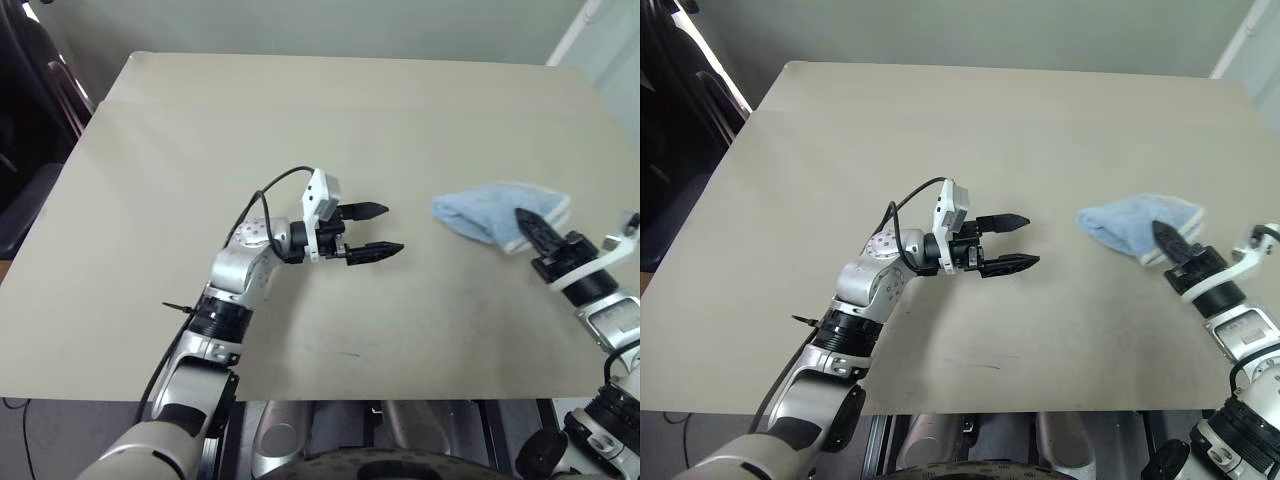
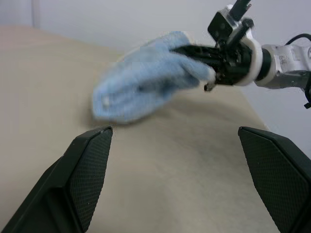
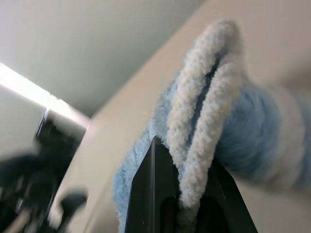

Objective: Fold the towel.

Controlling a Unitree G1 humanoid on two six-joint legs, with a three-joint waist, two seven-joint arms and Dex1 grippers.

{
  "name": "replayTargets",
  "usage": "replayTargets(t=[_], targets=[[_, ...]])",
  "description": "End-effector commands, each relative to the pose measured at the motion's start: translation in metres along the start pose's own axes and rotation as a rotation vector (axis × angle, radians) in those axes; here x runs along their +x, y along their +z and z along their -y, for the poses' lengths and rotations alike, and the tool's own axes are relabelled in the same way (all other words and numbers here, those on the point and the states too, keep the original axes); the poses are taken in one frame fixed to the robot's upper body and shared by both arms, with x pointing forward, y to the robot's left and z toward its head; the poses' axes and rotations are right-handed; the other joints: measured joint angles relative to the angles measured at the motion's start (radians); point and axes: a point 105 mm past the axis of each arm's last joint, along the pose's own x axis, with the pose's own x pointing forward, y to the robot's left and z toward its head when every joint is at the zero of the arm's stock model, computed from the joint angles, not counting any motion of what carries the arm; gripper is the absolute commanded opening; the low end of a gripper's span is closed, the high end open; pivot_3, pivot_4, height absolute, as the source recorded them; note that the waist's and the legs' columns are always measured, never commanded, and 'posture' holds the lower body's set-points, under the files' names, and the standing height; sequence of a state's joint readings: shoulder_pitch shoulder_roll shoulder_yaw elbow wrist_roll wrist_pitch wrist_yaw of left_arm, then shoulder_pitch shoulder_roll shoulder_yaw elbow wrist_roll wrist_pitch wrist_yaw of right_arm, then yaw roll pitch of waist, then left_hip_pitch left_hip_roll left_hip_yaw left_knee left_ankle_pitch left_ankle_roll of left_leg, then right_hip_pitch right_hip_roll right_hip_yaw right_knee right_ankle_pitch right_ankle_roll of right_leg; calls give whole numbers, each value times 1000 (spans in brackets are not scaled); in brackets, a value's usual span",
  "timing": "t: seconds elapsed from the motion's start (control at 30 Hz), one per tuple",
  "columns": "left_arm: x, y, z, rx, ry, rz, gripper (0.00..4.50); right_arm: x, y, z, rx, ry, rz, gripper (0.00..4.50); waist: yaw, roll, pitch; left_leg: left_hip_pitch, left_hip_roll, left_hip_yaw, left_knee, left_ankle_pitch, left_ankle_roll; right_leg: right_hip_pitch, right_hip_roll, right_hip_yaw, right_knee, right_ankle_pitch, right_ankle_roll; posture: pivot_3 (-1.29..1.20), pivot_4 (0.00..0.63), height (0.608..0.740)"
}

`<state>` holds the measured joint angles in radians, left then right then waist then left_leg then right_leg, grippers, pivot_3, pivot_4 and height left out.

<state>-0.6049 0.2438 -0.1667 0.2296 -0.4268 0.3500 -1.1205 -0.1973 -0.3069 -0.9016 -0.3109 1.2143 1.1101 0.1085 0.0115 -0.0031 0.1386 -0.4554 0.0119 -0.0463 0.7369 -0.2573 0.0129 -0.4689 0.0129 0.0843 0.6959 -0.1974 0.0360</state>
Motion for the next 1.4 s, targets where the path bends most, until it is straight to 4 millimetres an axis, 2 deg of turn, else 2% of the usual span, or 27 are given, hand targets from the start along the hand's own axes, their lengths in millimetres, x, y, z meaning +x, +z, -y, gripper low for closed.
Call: replayTargets(t=[0.03, 0.17, 0.43, 0.53, 0.63, 0.7, 0.77, 0.97, 1.13, 1.23, 1.3, 1.33, 1.4], targets=[[10, 9, 3, 42, -46, 22, 4500, -6, 36, 9, 8, -52, 141, 45, 0, 0, 0, 0, 0, 0, 0, 0, 0, 0, 0, 0, 0, 0, 1, 0, 150, 697], [16, 11, 5, 41, -67, 35, 4500, -5, 71, 31, 46, -129, 251, 45, 2, 0, 0, 0, 0, 1, 0, 1, 1, 0, -1, 1, 0, 1, 2, 0, 150, 697], [14, 10, 3, 60, -50, 28, 4500, 3, 95, 70, 51, -231, 296, 45, 2, 1, 0, 0, 0, 1, 0, 0, 2, 0, -1, 1, 0, 3, 9, 0, 150, 697], [13, 10, 4, 60, -41, 36, 4500, 3, 93, 92, 50, -291, 282, 45, 2, 1, 0, -1, 0, 1, 0, 0, 2, 0, -1, 1, 0, 4, 11, 0, 150, 697], [11, 9, 8, 59, -37, 47, 4500, -3, 79, 118, 70, -370, 249, 45, 2, 1, 0, 0, 0, 1, 0, 0, 2, 0, -1, 1, 0, 4, 11, 0, 150, 697], [9, 9, 9, 57, -30, 51, 4500, -9, 69, 129, 80, -399, 228, 45, 4, 1, 0, -1, 0, 1, 0, 0, 3, 0, -1, 1, 0, 4, 11, 0, 150, 697], [6, 9, 8, 56, -11, 55, 4500, -15, 63, 133, 79, -402, 216, 45, 5, 2, 0, -1, 0, 1, 0, 0, 3, 0, -1, 1, 0, 4, 11, 0, 150, 697], [1, 6, 6, 64, 11, 40, 4500, -38, 63, 143, 101, -444, 242, 45, 11, 2, 0, 0, 0, 0, 0, -1, 3, 3, -1, 1, -1, 0, 7, 0, 150, 697], [4, 6, 7, 57, 3, 48, 4500, -43, 60, 141, 63, -438, 231, 45, 18, 2, 0, 0, 0, 0, 0, -1, 3, 3, -1, 1, -1, -1, 6, 0, 150, 697], [6, 5, 8, 55, -3, 48, 4500, -42, 58, 138, 60, -432, 223, 760, 17, 2, 0, 0, 0, 0, 0, -2, 4, 3, -1, 1, -1, -1, 5, 0, 150, 697], [7, 5, 8, 55, -3, 48, 4500, -42, 57, 136, 58, -425, 219, 1486, 16, 2, 0, 0, 0, 1, 0, -2, 4, 3, -1, 1, -1, -1, 6, 0, 150, 697], [7, 5, 7, 55, -2, 49, 4500, -42, 57, 136, 57, -422, 219, 1685, 16, 3, 0, 0, 0, 1, 0, -2, 4, 3, -1, 1, -1, -1, 6, 0, 150, 697], [7, 6, 7, 55, -2, 51, 4500, -43, 58, 137, 57, -434, 220, 2490, 15, 3, 0, 1, 0, 1, 0, -2, 4, 3, -1, 1, -1, -1, 6, 0, 150, 697]])
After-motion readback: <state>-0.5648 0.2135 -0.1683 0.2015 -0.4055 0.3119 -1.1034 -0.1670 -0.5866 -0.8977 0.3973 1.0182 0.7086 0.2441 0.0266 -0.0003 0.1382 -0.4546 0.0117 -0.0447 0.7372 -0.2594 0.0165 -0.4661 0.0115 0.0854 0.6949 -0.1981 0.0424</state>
